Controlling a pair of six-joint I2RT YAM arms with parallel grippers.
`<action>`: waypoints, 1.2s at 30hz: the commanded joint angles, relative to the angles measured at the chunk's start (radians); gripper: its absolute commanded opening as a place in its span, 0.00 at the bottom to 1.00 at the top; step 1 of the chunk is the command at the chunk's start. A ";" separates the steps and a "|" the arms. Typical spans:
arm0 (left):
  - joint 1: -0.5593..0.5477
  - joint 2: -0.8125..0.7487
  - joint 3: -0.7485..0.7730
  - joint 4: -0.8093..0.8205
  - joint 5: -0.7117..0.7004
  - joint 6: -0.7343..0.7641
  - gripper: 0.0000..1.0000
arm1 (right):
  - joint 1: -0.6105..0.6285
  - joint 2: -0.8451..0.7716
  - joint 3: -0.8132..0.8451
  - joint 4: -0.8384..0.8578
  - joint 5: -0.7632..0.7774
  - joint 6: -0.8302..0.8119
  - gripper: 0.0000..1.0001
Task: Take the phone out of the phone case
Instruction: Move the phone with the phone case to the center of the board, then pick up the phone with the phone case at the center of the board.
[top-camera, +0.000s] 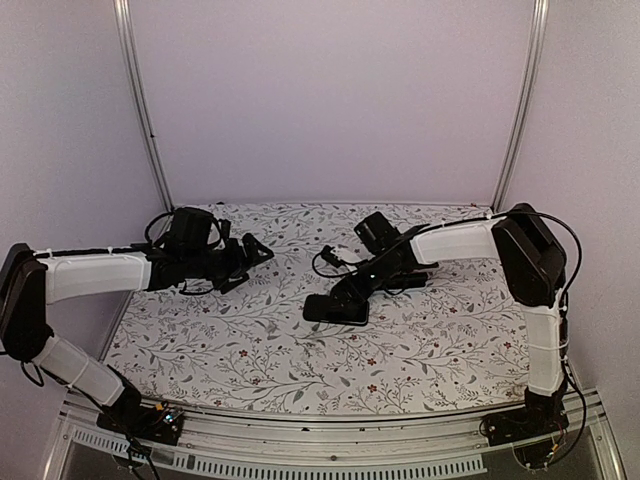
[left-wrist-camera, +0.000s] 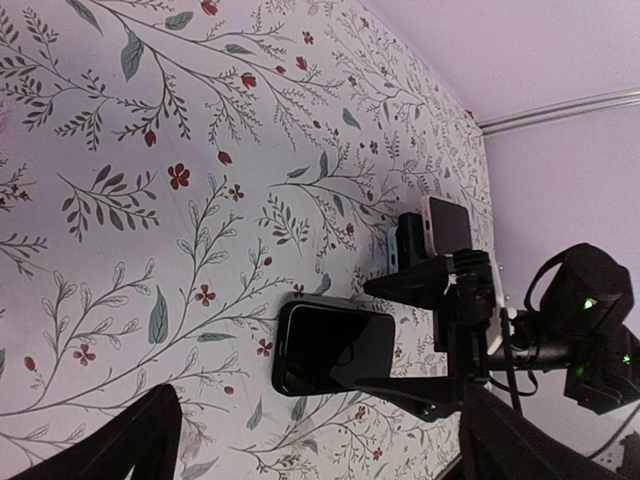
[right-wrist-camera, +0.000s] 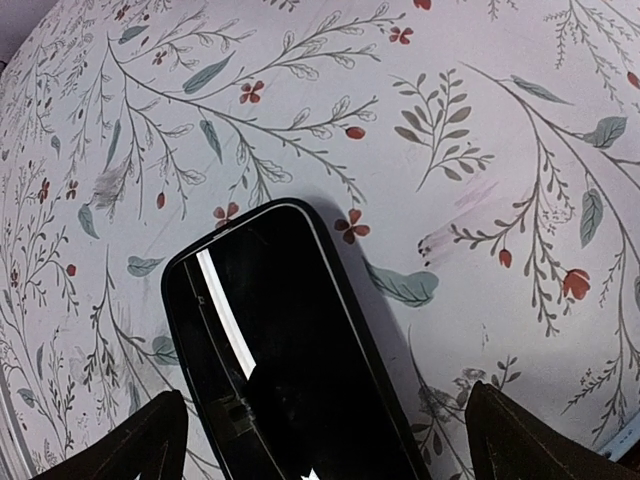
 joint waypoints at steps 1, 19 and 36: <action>0.006 -0.016 -0.012 0.026 0.023 -0.008 0.98 | 0.006 0.004 -0.048 -0.030 -0.063 0.023 0.99; 0.003 0.038 -0.028 0.105 0.086 -0.050 0.98 | 0.181 -0.141 -0.204 -0.030 0.191 0.232 0.99; -0.044 0.131 -0.065 0.223 0.132 -0.141 0.98 | 0.277 -0.078 -0.139 -0.137 0.391 0.254 0.99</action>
